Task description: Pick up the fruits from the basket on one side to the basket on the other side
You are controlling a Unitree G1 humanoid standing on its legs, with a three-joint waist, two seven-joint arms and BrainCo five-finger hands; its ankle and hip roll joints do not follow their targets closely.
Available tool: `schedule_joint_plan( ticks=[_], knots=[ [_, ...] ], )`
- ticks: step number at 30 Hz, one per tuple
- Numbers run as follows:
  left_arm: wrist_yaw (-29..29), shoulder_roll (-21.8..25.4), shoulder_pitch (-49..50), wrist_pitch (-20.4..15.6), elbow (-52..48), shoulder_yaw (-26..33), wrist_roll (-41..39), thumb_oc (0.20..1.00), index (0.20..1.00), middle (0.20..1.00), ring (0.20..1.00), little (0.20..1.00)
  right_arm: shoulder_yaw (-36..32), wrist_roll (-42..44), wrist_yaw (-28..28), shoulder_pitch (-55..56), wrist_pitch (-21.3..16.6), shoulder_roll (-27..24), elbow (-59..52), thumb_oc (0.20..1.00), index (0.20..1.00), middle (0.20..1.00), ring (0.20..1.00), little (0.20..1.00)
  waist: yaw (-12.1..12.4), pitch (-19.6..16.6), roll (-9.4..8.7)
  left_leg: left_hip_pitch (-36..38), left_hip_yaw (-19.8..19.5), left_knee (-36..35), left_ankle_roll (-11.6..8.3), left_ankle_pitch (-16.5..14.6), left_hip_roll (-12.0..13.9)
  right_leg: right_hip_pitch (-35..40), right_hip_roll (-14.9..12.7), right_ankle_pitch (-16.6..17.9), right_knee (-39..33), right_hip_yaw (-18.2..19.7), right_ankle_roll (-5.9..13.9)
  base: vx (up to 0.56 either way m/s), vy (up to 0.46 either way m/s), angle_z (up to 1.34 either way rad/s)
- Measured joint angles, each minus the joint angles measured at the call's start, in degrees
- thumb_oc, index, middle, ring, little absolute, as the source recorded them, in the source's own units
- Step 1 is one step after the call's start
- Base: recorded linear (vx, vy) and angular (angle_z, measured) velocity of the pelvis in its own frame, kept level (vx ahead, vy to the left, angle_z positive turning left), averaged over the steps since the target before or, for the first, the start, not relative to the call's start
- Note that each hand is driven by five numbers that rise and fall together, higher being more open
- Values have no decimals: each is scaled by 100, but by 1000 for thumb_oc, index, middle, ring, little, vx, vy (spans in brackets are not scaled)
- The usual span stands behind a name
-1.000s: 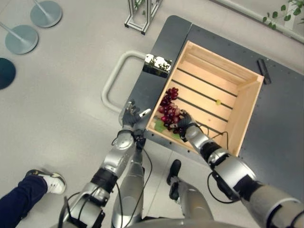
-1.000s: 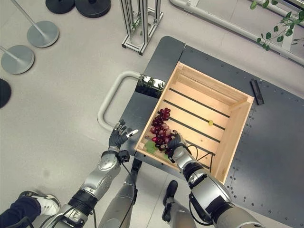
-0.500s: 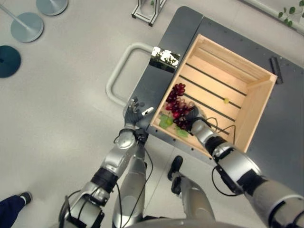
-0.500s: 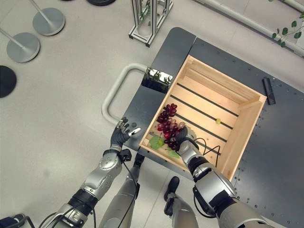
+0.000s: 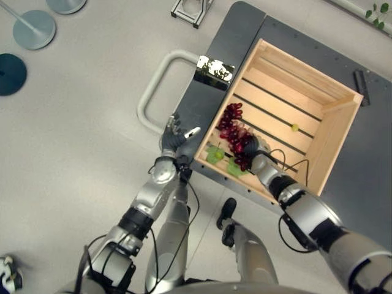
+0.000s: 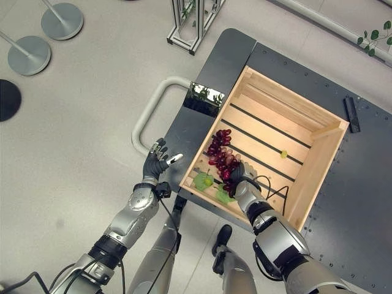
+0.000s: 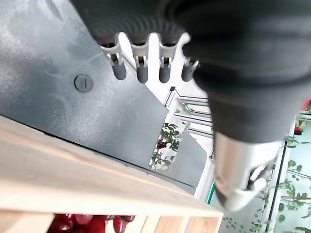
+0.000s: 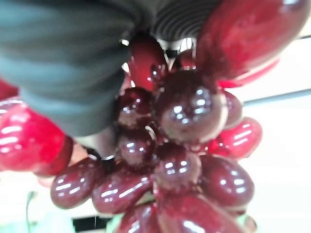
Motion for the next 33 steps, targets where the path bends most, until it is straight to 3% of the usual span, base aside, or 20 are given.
schedule_joint_plan(
  ticks=[17,20,22,24,26,29,33],
  knots=[
    [-25,101,102,7,30,60,22,1000,1000,1000,1000,1000,-77,400,127,261,-72,96,-554,200,200,200,200,200,-16,2,-12,136,6,11,21,15,-3,97,-17,-27,91,9,3,0,0,0],
    [-59,239,288,26,36,479,309,1000,1000,1000,1000,1000,76,364,307,968,-173,-797,-2557,200,200,200,200,200,-95,51,-108,187,51,10,29,20,-5,116,-35,-26,122,50,6,-6,-17,-4],
    [-52,344,369,28,35,705,472,1000,1000,1000,1000,1000,-49,277,318,1144,-279,-1104,-3085,200,200,200,200,200,-141,70,-150,210,75,10,33,23,1,119,-36,-24,140,79,10,-11,-19,-7],
    [-184,487,527,27,5,974,707,1000,1000,1000,1000,1000,-378,156,600,1481,-256,-2108,-4240,200,200,200,200,200,-173,87,-196,281,90,-32,27,17,5,174,-34,-14,131,89,18,-3,-9,-2],
    [-223,707,686,51,12,1149,747,1000,1000,1000,1000,1000,-724,59,621,1436,-268,-2521,-4396,200,200,200,200,200,-253,92,-309,362,112,-58,35,23,14,234,-36,-15,122,109,18,6,-5,-2],
    [-550,933,801,187,-7,1168,916,1000,1000,1000,1000,1000,-955,-91,1070,1246,-148,-3599,-5178,200,200,200,200,200,-325,91,-367,458,140,-126,56,40,13,308,-38,9,73,140,32,6,7,-5],
    [-981,1024,785,304,-30,1078,1129,1000,1000,1000,1000,1000,-798,-285,1685,377,-140,-4237,-5470,200,200,200,200,200,-462,67,-410,628,220,-184,73,52,6,442,-54,21,3,196,44,16,5,-9]
  ],
)
